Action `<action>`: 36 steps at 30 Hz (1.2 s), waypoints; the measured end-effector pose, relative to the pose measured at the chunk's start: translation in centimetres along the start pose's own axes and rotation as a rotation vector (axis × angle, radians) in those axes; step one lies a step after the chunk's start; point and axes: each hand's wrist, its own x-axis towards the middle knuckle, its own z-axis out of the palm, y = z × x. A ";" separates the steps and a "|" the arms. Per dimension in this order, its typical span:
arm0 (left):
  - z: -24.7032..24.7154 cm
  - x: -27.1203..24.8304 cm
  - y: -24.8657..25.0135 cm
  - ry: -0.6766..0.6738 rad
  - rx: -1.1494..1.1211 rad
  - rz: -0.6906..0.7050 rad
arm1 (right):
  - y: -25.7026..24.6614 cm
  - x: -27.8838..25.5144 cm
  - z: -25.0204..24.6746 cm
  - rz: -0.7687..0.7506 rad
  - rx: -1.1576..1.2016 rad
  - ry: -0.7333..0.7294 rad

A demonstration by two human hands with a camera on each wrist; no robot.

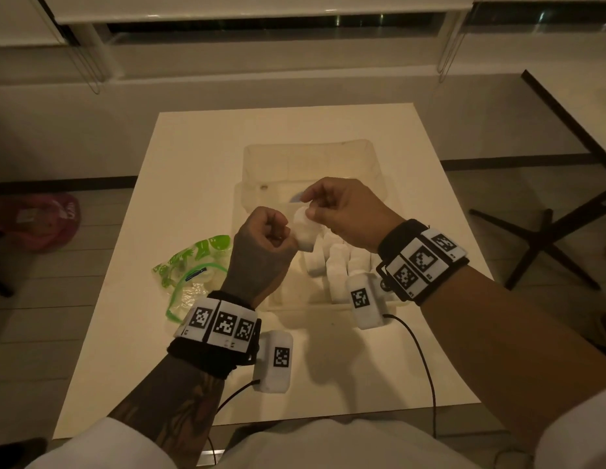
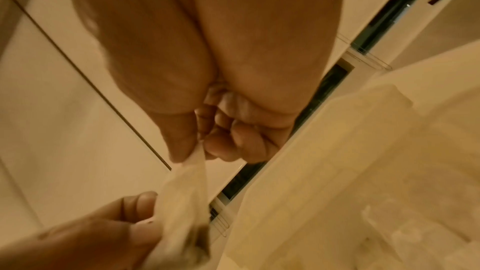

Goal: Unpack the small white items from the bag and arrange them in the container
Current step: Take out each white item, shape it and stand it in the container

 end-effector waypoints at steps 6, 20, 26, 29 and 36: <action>0.1 -0.1 0.4 -0.118 -0.285 -0.219 | 0.0 0.0 0.3 -0.069 -0.072 0.074; 0.6 -0.2 0.2 0.031 -0.255 -0.160 | -0.2 -0.2 0.3 -0.080 -0.143 0.051; 0.8 -0.5 -0.2 0.071 -0.212 -0.078 | -0.1 -0.1 0.4 -0.072 -0.120 0.071; 0.8 -0.6 -0.1 0.085 -0.196 -0.068 | -0.1 -0.1 0.4 -0.066 -0.113 0.074; 0.3 -0.3 0.4 -0.071 -0.169 -0.138 | -0.7 -0.2 0.1 -0.078 -0.125 0.000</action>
